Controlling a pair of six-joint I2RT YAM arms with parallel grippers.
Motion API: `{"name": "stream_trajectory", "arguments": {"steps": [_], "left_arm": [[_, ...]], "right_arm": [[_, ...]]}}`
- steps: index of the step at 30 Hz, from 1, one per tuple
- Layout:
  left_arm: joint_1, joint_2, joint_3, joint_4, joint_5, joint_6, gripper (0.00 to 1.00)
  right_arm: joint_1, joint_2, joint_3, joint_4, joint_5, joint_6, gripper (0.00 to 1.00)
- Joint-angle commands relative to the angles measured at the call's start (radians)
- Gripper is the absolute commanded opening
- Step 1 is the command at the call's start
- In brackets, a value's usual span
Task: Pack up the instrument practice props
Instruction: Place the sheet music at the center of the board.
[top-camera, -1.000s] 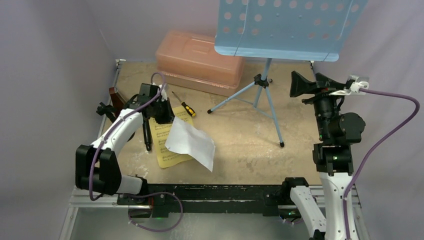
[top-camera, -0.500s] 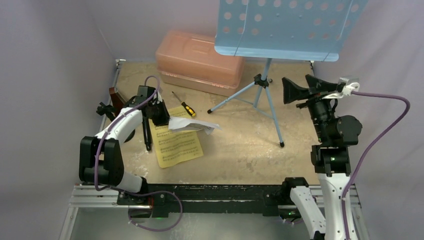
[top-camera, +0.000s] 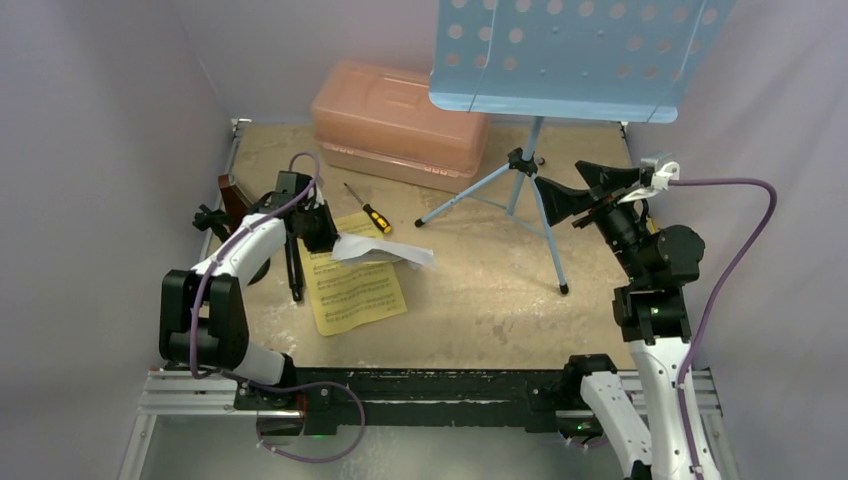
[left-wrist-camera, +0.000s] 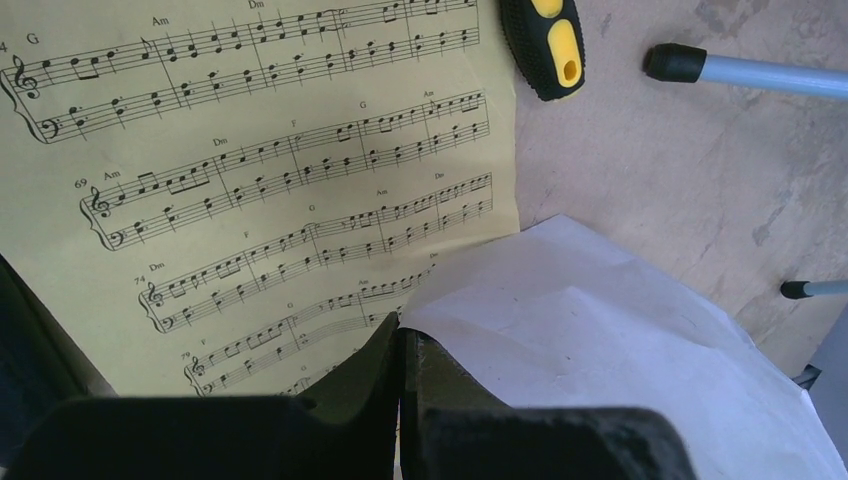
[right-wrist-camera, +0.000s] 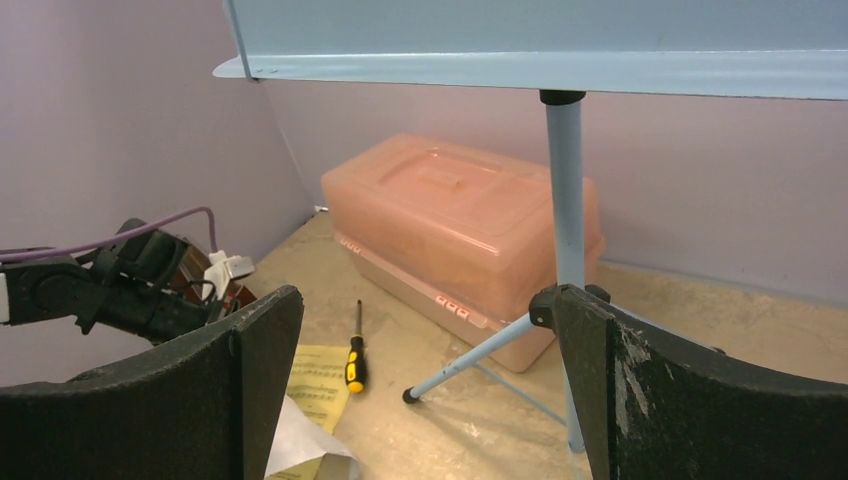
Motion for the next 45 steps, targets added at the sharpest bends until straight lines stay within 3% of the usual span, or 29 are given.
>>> {"name": "stream_trajectory", "arguments": {"steps": [1, 10, 19, 38, 45], "left_arm": [[0.002, 0.068, 0.055, -0.006, -0.028, 0.008, 0.0], [0.003, 0.243, 0.183, 0.005, -0.061, -0.017, 0.0], [0.033, 0.194, 0.166, -0.033, -0.042, 0.005, 0.0], [0.034, -0.32, 0.03, -0.356, -0.329, -0.039, 0.0], [0.035, -0.418, -0.02, -0.455, -0.297, -0.103, 0.0]], "right_arm": [[0.01, -0.011, -0.006, 0.039, -0.02, -0.014, 0.98], [0.064, -0.039, -0.025, 0.021, 0.046, -0.045, 0.98], [0.105, -0.043, -0.03, 0.007, 0.097, -0.058, 0.98], [0.172, -0.061, -0.018, -0.022, 0.147, -0.072, 0.98], [0.194, -0.063, -0.018, -0.023, 0.16, -0.073, 0.98]]}}
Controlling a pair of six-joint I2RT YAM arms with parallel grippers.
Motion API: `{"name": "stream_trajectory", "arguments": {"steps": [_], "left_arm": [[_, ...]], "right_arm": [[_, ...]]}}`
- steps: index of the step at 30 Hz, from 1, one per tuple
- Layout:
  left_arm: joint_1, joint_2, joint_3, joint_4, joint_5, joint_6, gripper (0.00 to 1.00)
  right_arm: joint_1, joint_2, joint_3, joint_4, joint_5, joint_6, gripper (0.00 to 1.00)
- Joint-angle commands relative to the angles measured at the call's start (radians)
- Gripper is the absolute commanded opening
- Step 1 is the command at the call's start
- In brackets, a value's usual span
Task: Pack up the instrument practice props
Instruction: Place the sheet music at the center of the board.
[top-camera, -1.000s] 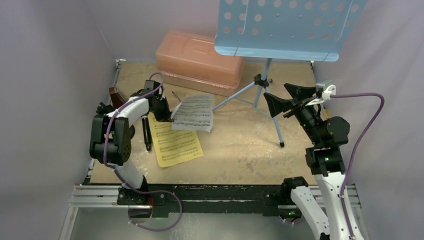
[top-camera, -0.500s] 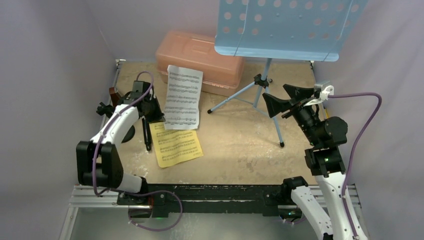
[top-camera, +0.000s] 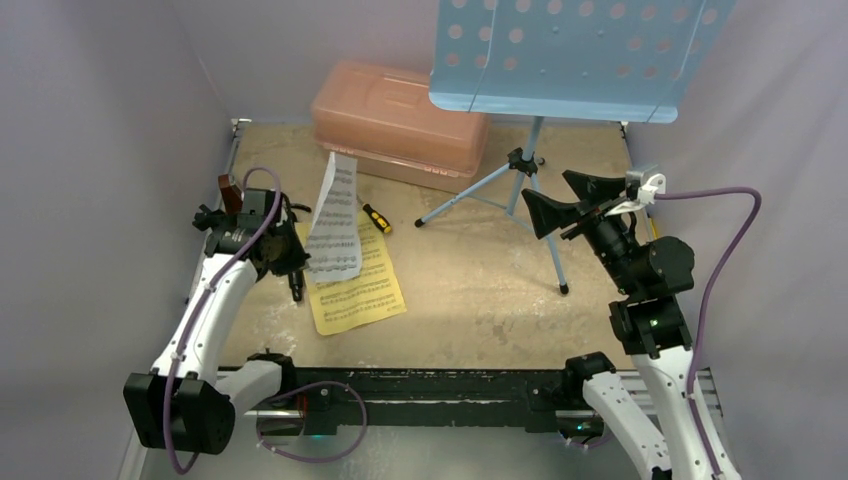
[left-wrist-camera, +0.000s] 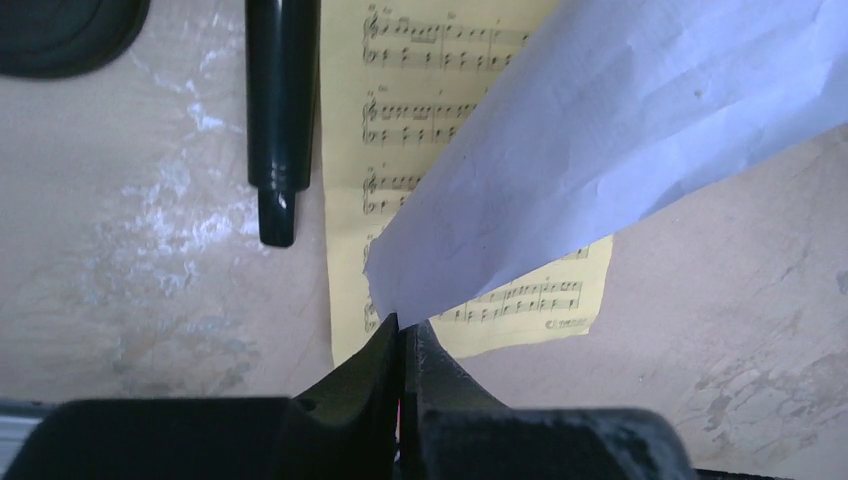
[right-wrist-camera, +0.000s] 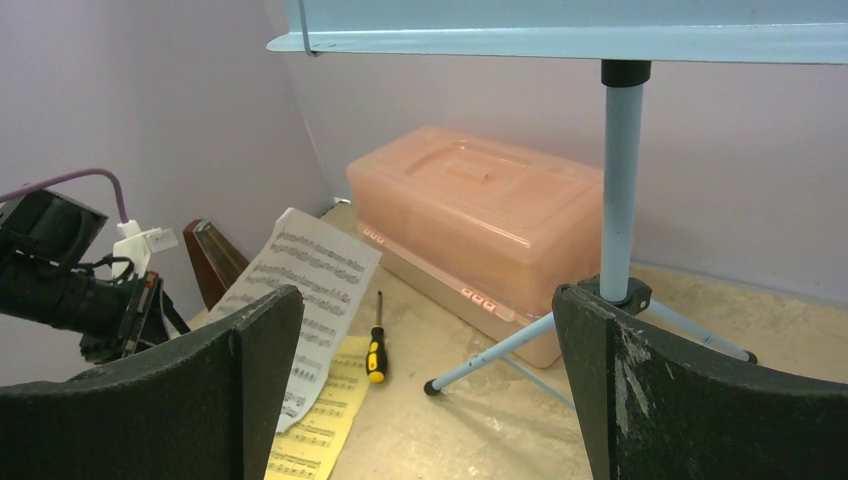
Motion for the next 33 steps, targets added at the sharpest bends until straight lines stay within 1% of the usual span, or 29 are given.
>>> {"name": "stream_trajectory", "arguments": {"steps": [1, 8, 15, 22, 27, 31, 33], "left_arm": [[0.006, -0.056, -0.03, -0.1, 0.004, -0.07, 0.0], [0.004, -0.108, -0.033, -0.149, 0.075, -0.091, 0.0], [0.004, -0.138, -0.047, -0.207, 0.186, -0.064, 0.0], [0.004, -0.15, -0.1, -0.214, 0.292, -0.009, 0.0], [0.004, -0.168, -0.119, -0.222, 0.275, -0.003, 0.0], [0.004, -0.179, -0.097, -0.258, 0.143, -0.004, 0.0], [0.004, -0.181, -0.092, -0.255, 0.124, -0.002, 0.0]], "right_arm": [[0.017, -0.01, 0.01, 0.012, 0.026, -0.016, 0.98], [0.033, -0.018, 0.008, 0.008, 0.043, -0.019, 0.98], [0.04, -0.02, 0.002, 0.009, 0.055, -0.02, 0.98], [0.042, -0.011, 0.005, 0.014, 0.05, -0.014, 0.98], [0.043, -0.001, 0.009, 0.014, 0.045, -0.014, 0.98], [0.042, 0.007, 0.014, 0.012, 0.043, -0.016, 0.98], [0.042, 0.012, 0.015, 0.013, 0.041, -0.015, 0.98]]}}
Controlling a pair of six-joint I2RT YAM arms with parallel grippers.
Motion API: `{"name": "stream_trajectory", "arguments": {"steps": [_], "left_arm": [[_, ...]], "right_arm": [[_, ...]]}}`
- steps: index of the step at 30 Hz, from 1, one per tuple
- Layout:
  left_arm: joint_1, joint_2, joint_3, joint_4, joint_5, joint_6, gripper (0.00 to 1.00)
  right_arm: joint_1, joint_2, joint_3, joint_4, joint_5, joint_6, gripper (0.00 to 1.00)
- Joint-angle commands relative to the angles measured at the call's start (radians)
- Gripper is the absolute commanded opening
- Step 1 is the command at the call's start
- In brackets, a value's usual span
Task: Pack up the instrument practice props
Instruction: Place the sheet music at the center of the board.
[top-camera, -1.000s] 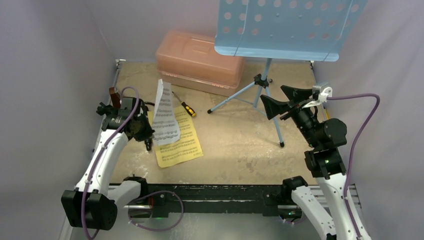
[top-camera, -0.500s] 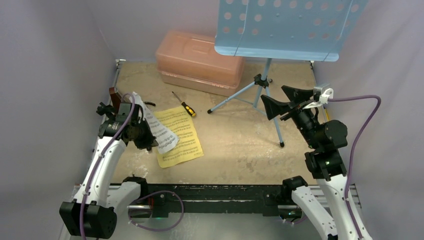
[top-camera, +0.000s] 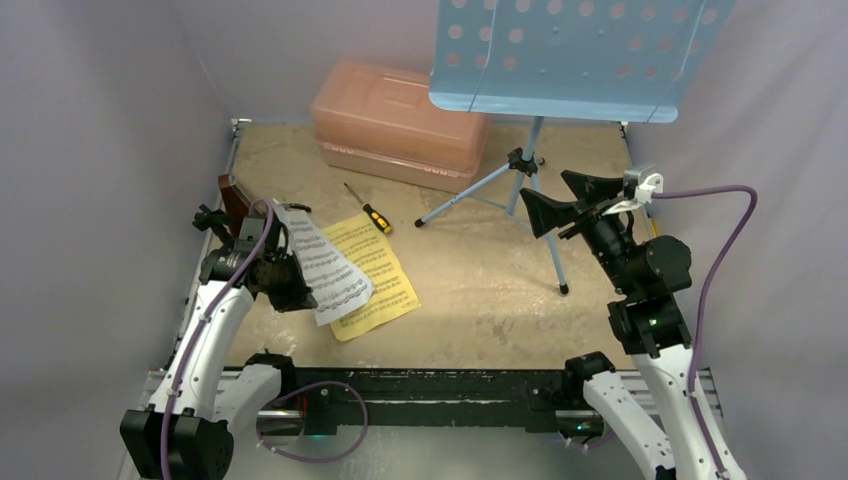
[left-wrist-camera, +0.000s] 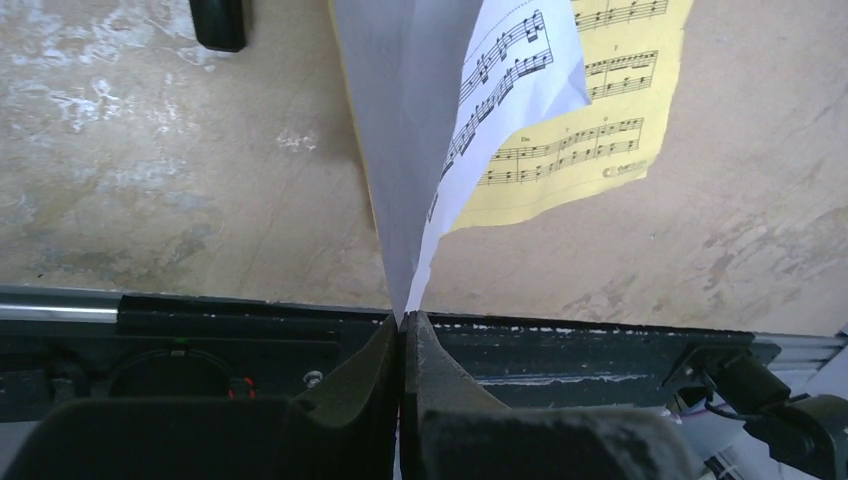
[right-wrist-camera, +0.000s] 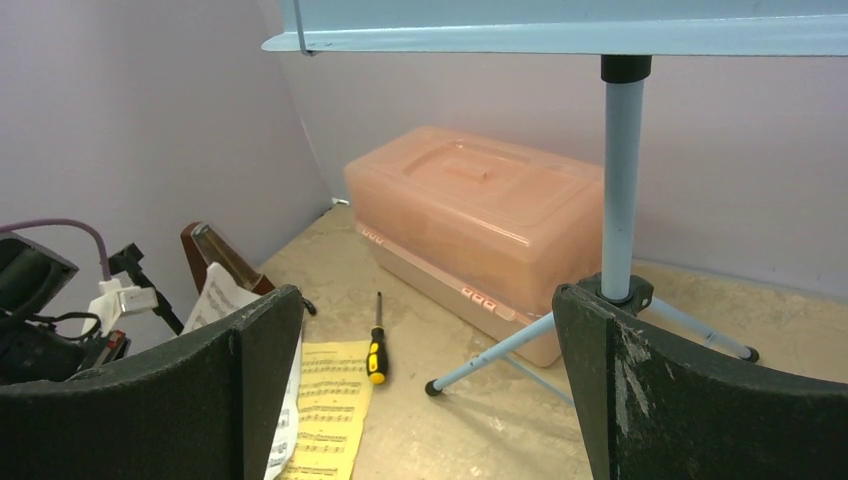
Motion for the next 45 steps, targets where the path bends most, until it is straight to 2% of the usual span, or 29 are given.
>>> {"name": "stream_trajectory", "arguments": {"steps": [1, 6, 13, 19, 22, 28, 36, 41, 45], "left_arm": [[0.003, -0.016, 0.018, -0.016, -0.07, 0.019, 0.0], [-0.001, -0.003, -0.042, 0.041, 0.007, 0.015, 0.0], [-0.038, -0.003, -0.03, 0.074, 0.05, 0.001, 0.0], [-0.197, 0.021, -0.029, 0.115, 0.036, -0.077, 0.0], [-0.234, 0.029, -0.024, 0.138, 0.039, -0.102, 0.0], [-0.245, 0.021, 0.03, 0.117, 0.043, -0.097, 0.0], [-0.263, -0.018, -0.068, 0.211, 0.144, -0.121, 0.0], [-0.29, -0.013, -0.077, 0.22, 0.127, -0.123, 0.0], [-0.291, -0.016, -0.089, 0.213, 0.058, -0.13, 0.0]], "right_arm": [[0.005, 0.011, 0.014, 0.015, -0.008, -0.007, 0.98], [0.005, 0.016, 0.014, 0.014, -0.007, -0.008, 0.98], [0.006, 0.03, 0.014, 0.019, -0.014, -0.004, 0.98], [0.006, 0.038, 0.017, 0.022, -0.021, 0.0, 0.98], [0.005, 0.039, 0.017, 0.021, -0.018, 0.001, 0.98], [0.006, 0.041, 0.015, 0.019, -0.014, 0.001, 0.98], [0.005, 0.061, 0.013, 0.033, -0.061, 0.003, 0.98], [0.006, 0.061, -0.008, 0.05, -0.127, 0.02, 0.98], [0.005, 0.058, -0.019, 0.043, -0.165, 0.038, 0.98]]}}
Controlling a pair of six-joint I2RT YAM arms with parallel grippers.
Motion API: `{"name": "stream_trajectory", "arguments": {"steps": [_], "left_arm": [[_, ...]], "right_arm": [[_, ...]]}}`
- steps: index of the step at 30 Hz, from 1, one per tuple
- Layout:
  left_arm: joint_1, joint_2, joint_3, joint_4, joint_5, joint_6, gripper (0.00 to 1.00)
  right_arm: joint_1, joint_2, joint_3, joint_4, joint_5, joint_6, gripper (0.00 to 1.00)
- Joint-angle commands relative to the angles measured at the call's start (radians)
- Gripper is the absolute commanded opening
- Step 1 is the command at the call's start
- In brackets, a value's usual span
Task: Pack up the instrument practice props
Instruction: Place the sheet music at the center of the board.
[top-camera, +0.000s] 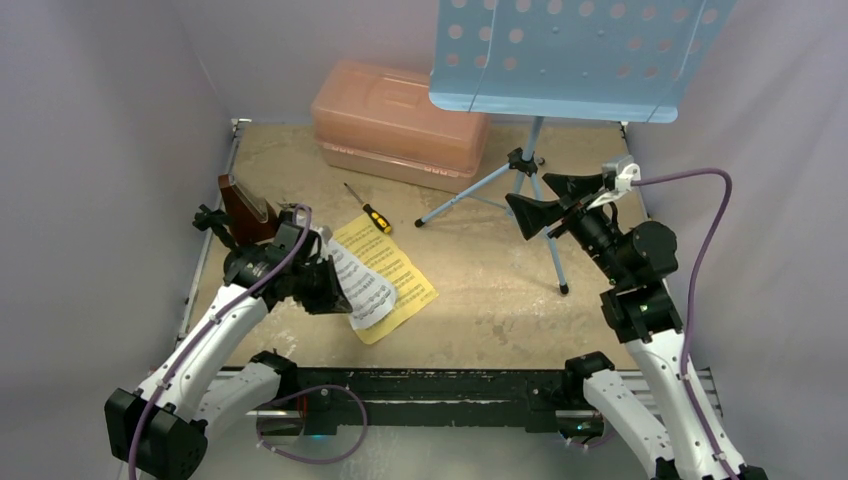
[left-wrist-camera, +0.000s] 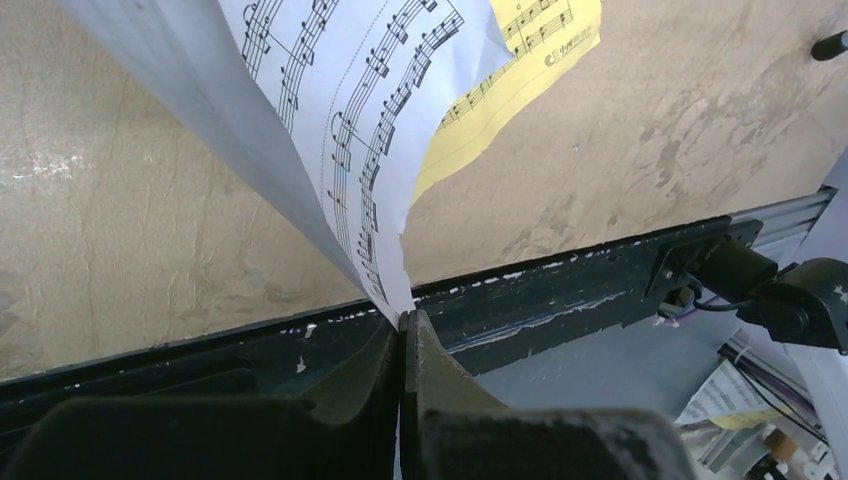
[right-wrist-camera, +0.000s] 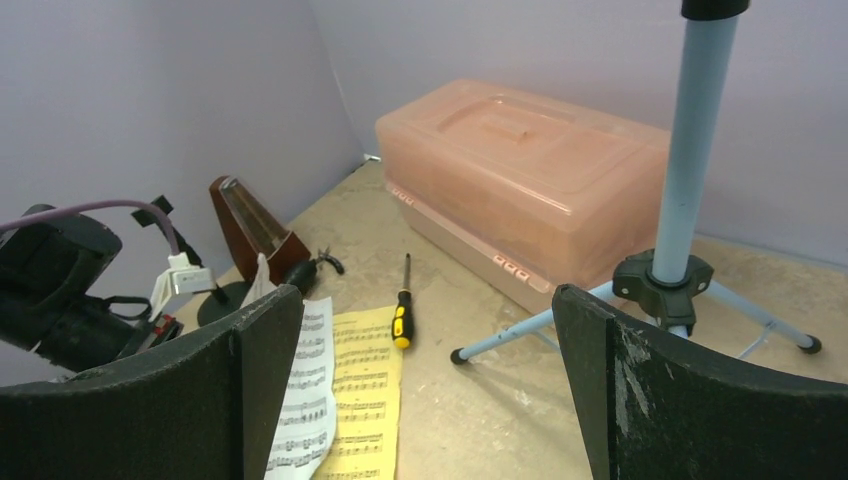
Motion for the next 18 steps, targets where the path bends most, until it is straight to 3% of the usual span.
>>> {"name": "stream_trajectory", "arguments": {"steps": [1, 7, 18], "left_arm": [[-0.006, -0.017, -0.019, 0.029, -0.067, -0.034, 0.0], [-0.006, -0.048, -0.076, 0.055, -0.113, -0.079, 0.0], [-0.006, -0.066, -0.105, 0.079, -0.153, -0.095, 0.0]], "right_arm": [[0.005, -0.007, -0.015, 0.035, -0.088, 0.033, 0.98], [0.035, -0.001, -0.055, 0.026, -0.11, 0.082, 0.96], [0.29, 0.116, -0.115, 0.063, 0.087, 0.124, 0.91]]}}
